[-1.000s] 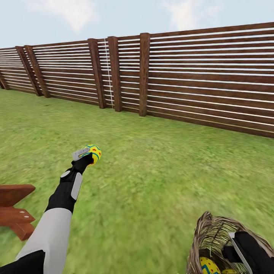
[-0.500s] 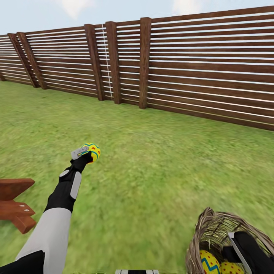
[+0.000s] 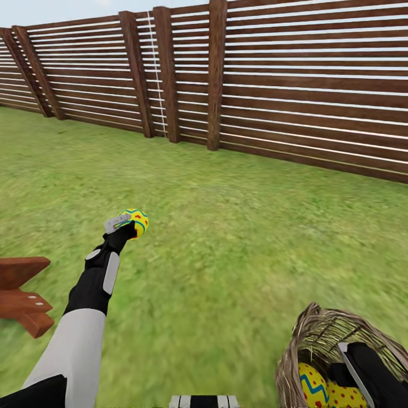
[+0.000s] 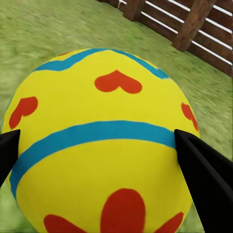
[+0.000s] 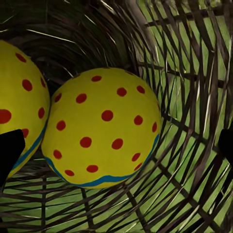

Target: Take the three Easter eggs out of the wicker basket on the lawn in the garden, then place them on the lawn next to a single tree (choose any tree) so that all three eggs are next to the same tree and none are left in the basket.

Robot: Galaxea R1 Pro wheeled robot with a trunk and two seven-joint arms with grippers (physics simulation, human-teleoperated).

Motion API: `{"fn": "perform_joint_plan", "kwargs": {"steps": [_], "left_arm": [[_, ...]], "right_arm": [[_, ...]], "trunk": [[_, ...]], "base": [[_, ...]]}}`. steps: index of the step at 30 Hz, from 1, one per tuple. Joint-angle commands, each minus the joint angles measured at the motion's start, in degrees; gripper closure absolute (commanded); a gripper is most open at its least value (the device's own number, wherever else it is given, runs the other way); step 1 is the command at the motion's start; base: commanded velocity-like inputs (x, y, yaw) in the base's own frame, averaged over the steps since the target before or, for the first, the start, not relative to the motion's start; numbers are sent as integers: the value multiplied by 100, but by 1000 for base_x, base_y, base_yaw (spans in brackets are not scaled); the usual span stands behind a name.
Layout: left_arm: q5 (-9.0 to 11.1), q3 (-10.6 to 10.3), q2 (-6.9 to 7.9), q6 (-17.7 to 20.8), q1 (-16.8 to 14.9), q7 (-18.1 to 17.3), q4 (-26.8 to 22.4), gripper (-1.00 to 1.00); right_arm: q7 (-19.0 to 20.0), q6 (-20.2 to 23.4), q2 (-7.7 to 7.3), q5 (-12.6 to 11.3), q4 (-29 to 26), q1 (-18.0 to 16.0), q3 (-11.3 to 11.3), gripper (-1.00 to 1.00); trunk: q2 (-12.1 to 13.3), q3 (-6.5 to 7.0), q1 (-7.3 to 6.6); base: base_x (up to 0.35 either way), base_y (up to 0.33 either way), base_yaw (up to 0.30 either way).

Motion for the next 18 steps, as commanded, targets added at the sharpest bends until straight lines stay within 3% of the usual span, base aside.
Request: {"fn": "perform_joint_plan", "kwargs": {"steps": [1,8,18], "left_arm": [[52,23,-7,80,-4,-33,-19,100],[31,23,-7,97,-4,-20,13,100],[26,23,-7,80,-4,-28,-19,100]], "right_arm": [[13,25,-1,27,-26,-2,-4,-100],[19,25,12,27,-196,-2,-4,-100],[13,25,147,27,-213,-2,3,-100]], "trunk": [[-4,-28,1],[-13,-183,19],[-26,-404,45]], "base": [[0,0,0],[0,0,0],[0,0,0]]}}
